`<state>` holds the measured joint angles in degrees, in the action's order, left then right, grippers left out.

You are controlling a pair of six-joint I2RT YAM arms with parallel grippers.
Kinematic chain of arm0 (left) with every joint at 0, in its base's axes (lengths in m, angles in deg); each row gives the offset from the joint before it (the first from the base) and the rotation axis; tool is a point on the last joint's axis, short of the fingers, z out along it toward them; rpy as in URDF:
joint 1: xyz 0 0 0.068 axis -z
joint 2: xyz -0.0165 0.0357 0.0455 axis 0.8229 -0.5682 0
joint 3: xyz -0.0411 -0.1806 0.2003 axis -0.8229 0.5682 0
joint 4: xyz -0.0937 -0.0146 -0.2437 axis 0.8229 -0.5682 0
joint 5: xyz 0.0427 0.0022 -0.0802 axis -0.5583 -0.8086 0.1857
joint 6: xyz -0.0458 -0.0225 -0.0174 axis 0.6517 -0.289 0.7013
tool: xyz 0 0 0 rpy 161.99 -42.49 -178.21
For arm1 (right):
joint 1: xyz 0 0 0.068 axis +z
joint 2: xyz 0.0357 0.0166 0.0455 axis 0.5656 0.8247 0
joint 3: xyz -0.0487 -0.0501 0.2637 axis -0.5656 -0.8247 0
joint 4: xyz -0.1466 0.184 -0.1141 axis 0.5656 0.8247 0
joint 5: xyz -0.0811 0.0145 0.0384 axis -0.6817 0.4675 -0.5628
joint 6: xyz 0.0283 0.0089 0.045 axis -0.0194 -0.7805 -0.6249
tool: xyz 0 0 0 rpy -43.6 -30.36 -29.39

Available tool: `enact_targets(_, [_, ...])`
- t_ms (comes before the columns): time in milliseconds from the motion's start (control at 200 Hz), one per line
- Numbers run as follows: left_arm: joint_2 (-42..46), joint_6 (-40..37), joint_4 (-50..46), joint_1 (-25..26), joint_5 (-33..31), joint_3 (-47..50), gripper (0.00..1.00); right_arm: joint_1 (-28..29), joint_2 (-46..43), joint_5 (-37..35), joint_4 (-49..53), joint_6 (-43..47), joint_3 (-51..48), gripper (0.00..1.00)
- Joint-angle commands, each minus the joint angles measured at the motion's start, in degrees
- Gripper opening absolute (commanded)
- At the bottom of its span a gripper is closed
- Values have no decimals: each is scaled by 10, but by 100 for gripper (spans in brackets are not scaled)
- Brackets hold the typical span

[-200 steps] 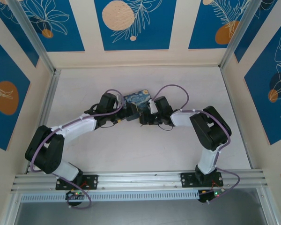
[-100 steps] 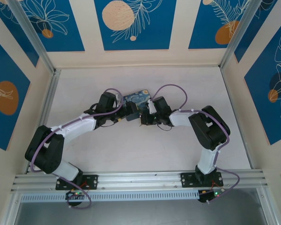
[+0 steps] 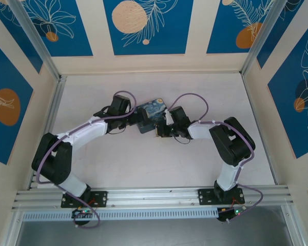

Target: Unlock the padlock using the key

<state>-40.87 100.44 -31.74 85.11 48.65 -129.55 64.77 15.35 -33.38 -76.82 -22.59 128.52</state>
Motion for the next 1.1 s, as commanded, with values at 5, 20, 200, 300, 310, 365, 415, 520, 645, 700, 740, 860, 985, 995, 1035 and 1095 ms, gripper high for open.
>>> enact_targets(5, [-28, -38, -68, -6, -78, -34, 100, -4, -9, 0, 31, -37, -9, 0])
enact_targets(20, [-32, -40, -71, -6, -81, -38, 100, -4, -9, 0, 31, -41, -9, 0])
enact_targets(200, [-71, -46, -75, -2, -95, -54, 100, -8, -9, 0, 33, -68, -11, 0])
enact_targets(300, [-80, -46, -69, 5, -95, -48, 100, -11, -8, 0, 35, -81, -12, 0])
enact_targets(310, [-81, -46, -68, 5, -95, -48, 100, -12, -8, 0, 35, -83, -11, 0])
enact_targets(365, [-84, -46, -66, 9, -94, -44, 100, -14, -7, -1, 38, -91, -12, 0])
enact_targets(415, [-88, -45, -64, 11, -95, -39, 100, -17, -7, -1, 38, -98, -13, 0])
enact_targets(520, [-94, -43, -61, 15, -96, -32, 100, -22, -6, -3, 39, -117, -15, 0])
enact_targets(645, [-101, -37, -52, 19, -87, -20, 100, -26, -4, 2, 34, -150, -17, 0])
enact_targets(700, [-103, -33, -47, 21, -82, -14, 100, -26, -3, 7, 28, -168, -18, 0])
enact_targets(740, [-105, -30, -43, 22, -77, -11, 100, -26, -1, 12, 22, -183, -19, 0])
enact_targets(860, [-111, -24, -33, 24, -64, -2, 100, -26, 7, 27, -7, -235, -23, 0])
enact_targets(985, [-114, -19, -27, 25, -56, 5, 100, -26, 16, 37, -44, -283, -28, 0])
enact_targets(995, [-114, -18, -26, 25, -55, 6, 100, -26, 17, 38, -47, -287, -28, 0])
enact_targets(1035, [-115, -17, -24, 26, -53, 8, 100, -26, 19, 39, -57, -298, -30, 0])
enact_targets(1095, [-114, -17, -21, 26, -49, 13, 99, -26, 23, 41, -70, -311, -31, 0])
